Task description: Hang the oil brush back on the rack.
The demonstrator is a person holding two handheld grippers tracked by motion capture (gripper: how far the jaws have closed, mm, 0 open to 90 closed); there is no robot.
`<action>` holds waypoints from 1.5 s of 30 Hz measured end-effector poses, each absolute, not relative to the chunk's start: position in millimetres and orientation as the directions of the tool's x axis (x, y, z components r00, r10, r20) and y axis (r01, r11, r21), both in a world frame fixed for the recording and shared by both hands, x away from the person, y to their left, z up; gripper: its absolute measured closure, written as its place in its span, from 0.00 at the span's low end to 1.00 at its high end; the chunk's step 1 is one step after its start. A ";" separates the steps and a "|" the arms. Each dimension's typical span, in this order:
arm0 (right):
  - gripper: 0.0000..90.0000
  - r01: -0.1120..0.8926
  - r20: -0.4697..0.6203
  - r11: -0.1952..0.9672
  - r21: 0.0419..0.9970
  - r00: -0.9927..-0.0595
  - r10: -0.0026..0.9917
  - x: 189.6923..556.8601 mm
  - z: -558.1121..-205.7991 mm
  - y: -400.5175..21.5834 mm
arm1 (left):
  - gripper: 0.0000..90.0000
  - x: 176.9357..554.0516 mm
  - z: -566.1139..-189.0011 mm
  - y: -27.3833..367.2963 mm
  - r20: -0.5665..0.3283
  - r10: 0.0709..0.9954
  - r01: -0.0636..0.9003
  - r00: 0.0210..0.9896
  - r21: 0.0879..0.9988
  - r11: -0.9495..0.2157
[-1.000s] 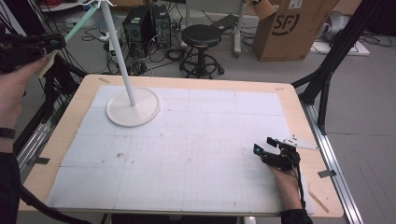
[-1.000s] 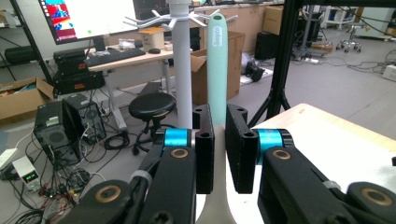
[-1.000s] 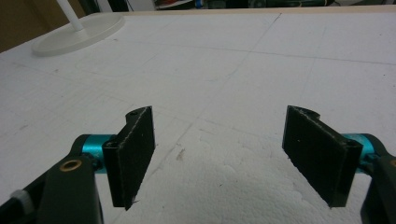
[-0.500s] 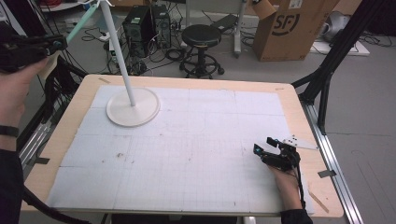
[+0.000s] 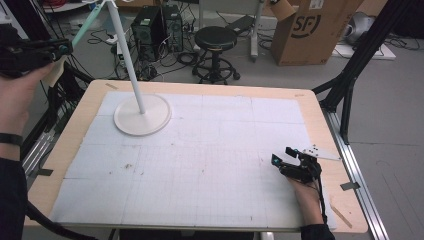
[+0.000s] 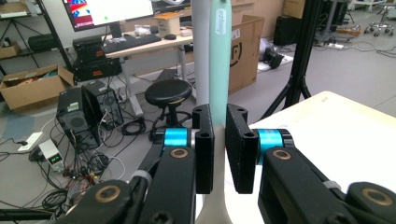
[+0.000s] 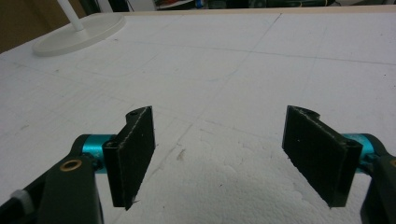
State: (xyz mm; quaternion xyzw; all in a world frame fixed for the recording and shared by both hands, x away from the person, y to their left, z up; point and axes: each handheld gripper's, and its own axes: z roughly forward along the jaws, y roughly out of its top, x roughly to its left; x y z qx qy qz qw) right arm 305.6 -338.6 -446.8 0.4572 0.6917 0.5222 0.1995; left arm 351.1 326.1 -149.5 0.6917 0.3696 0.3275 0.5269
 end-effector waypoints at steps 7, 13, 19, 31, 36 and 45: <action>0.27 0.424 0.200 0.039 0.905 -0.503 0.841 305.5 -446.7 -338.7 | 0.65 352.1 -163.0 327.2 0.033 0.847 0.184 0.530 0.971 -0.153; 0.27 0.425 0.200 0.039 0.905 -0.504 0.840 305.6 -446.8 -338.7 | 0.38 342.8 -196.6 327.3 0.030 0.802 0.167 0.597 0.973 -0.160; 0.27 0.425 0.196 0.044 0.904 -0.504 0.841 305.5 -446.9 -338.4 | 0.29 331.9 -259.0 322.9 -0.008 0.749 0.184 0.663 0.971 -0.153; 0.27 0.428 0.198 0.043 0.903 -0.503 0.841 305.7 -447.1 -338.2 | 0.25 317.0 -359.6 303.7 -0.061 0.700 0.245 0.712 0.955 -0.165; 0.27 0.423 0.193 0.047 0.905 -0.507 0.840 306.0 -447.2 -338.1 | 0.25 312.8 -385.7 295.7 -0.075 0.679 0.261 0.730 0.949 -0.176; 0.27 0.434 0.205 0.040 0.900 -0.503 0.839 306.1 -447.2 -338.3 | 0.25 310.7 -418.1 293.4 -0.082 0.704 0.289 0.706 0.940 -0.180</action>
